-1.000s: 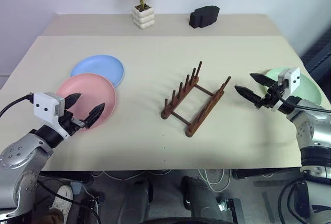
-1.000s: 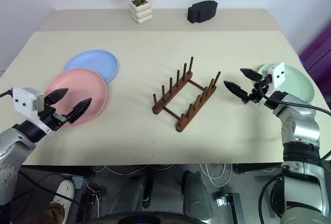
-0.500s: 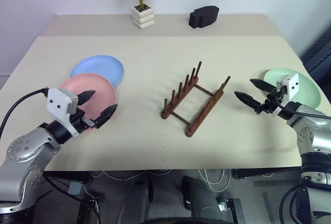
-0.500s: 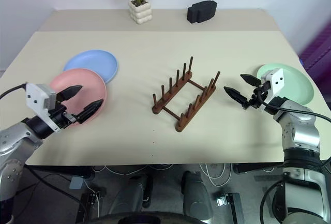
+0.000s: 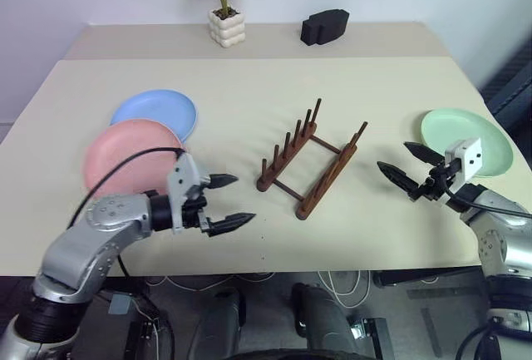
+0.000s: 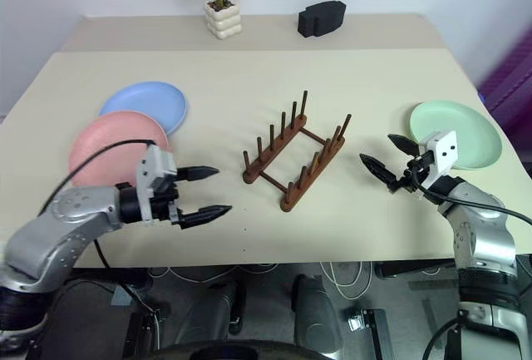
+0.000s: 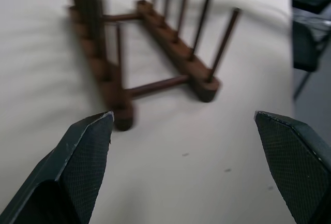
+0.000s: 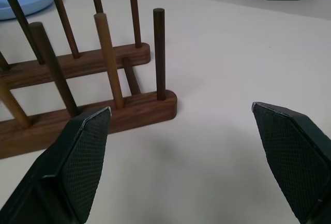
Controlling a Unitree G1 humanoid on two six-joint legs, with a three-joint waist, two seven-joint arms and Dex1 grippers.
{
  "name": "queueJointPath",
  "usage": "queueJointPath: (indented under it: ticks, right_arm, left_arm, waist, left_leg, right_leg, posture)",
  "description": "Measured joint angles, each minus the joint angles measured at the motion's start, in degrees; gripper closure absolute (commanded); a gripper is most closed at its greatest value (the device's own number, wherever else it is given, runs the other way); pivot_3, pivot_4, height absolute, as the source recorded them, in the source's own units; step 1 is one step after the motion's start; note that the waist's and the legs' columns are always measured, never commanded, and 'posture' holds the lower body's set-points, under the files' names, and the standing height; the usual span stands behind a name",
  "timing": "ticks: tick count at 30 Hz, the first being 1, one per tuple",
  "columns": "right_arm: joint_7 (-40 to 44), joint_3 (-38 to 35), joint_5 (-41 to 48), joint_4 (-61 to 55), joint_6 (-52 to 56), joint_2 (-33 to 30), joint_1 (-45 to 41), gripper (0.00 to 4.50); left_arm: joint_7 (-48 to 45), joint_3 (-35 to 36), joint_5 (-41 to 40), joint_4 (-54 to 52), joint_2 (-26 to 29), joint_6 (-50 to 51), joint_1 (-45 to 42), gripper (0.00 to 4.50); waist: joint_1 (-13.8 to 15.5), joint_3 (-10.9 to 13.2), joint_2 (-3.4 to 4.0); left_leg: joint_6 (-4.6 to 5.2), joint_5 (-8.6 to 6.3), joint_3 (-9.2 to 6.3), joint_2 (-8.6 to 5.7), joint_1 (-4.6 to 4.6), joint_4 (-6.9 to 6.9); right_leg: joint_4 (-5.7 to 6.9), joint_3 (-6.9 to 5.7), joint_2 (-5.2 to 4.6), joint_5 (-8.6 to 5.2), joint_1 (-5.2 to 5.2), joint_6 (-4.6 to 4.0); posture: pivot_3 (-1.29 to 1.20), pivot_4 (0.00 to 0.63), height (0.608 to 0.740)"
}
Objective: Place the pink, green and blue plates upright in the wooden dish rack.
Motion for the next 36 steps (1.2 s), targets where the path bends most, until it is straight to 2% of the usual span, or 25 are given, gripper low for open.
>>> queueJointPath:
  ticks: [2,4,6,8,13,18,23,29,32,36]
  right_arm:
    - [-0.4,-0.3,0.9,-1.9,0.8,0.0,0.8,0.05]
    - [-0.6,-0.4,1.4,-3.4,1.7,0.0,1.3,0.05]
    - [-0.7,-0.4,1.8,-4.1,2.0,0.0,1.6,0.05]
    - [-0.7,-0.3,1.9,-4.7,2.1,0.0,1.7,0.05]
    - [-1.1,-0.3,1.9,-5.2,2.5,0.0,2.3,0.05]
    - [-1.6,-0.4,2.0,-6.7,2.6,0.1,4.0,0.05]
    - [-2.2,-0.7,2.1,-8.9,2.8,0.1,6.9,0.05]
    - [-3.4,-1.8,2.6,-10.9,3.3,0.1,9.1,0.05]
    - [-4.0,-1.8,2.8,-11.4,3.6,0.1,9.4,0.0]
    - [-4.7,-1.8,3.1,-12.2,4.0,0.1,9.4,0.0]
  left_arm:
    - [0.8,-5.0,3.7,1.0,-1.9,-0.8,-0.4,0.0]
    - [2.5,-8.8,6.1,3.1,-6.7,-1.2,-0.7,0.0]
    - [5.1,-10.5,6.9,5.6,-12.4,-0.8,-2.0,0.0]
    - [7.0,-11.5,7.8,7.2,-15.1,-0.5,-4.1,0.0]
    - [8.6,-14.4,11.3,11.9,-18.6,-0.5,-7.3,0.0]
    - [8.4,-17.7,14.5,15.3,-19.7,-0.6,-8.9,0.0]
    - [8.5,-18.7,17.1,15.8,-20.4,-0.8,-9.4,0.0]
    - [11.0,-19.6,20.5,17.9,-24.6,-0.7,-10.7,0.0]
    - [12.3,-19.5,21.6,19.2,-26.3,0.2,-11.6,0.91]
    - [13.2,-19.3,21.8,19.5,-26.7,0.7,-11.7,2.95]
  waist:
    - [0.1,0.0,0.07]
    - [0.2,-0.1,0.09]
    - [0.4,-0.1,0.08]
    - [0.3,-0.1,0.09]
    - [0.2,-0.1,0.13]
    - [0.2,-0.1,0.13]
    - [0.3,-0.1,0.13]
    - [0.5,-0.1,0.18]
    - [0.6,-0.1,0.18]
    - [0.6,-0.1,0.2]
  left_leg:
    - [0.0,0.0,0.0,-0.01,0.0,0.01]
    - [0.0,0.0,0.0,0.0,-0.01,0.04]
    - [0.0,0.0,-0.04,0.0,-0.02,0.1]
    - [0.0,0.0,-0.04,-0.04,-0.01,0.11]
    - [0.01,0.0,-0.02,-0.07,0.02,0.08]
    - [0.01,0.0,-0.03,-0.07,0.02,0.09]
    - [0.01,0.0,-0.04,-0.06,0.02,0.1]
    - [0.01,0.0,-0.06,-0.08,0.06,0.17]
    - [0.01,0.0,-0.06,-0.08,0.1,0.17]
    - [0.01,0.0,-0.07,-0.08,0.12,0.15]
  right_leg:
    - [-0.01,0.01,0.0,0.0,0.02,0.0]
    - [-0.01,0.03,-0.01,0.0,0.03,0.0]
    - [0.0,0.02,-0.01,0.01,0.05,0.02]
    - [0.03,0.02,0.0,0.01,0.05,0.02]
    - [0.04,0.02,0.02,0.01,0.05,0.02]
    - [0.05,0.03,0.02,0.01,0.05,0.02]
    - [0.05,0.03,0.01,0.01,0.07,0.02]
    - [0.05,0.03,0.01,0.0,0.18,0.02]
    - [0.04,0.02,0.01,0.0,0.23,0.02]
    - [0.05,0.02,0.01,0.0,0.23,0.02]
  posture:
    - [0.0,0.15,0.736]
    - [0.0,0.15,0.736]
    - [0.0,0.15,0.736]
    - [0.0,0.15,0.736]
    - [0.0,0.15,0.736]
    - [0.0,0.15,0.736]
    - [0.0,0.15,0.736]
    - [0.0,0.15,0.736]
    - [0.0,0.15,0.736]
    - [0.0,0.15,0.736]
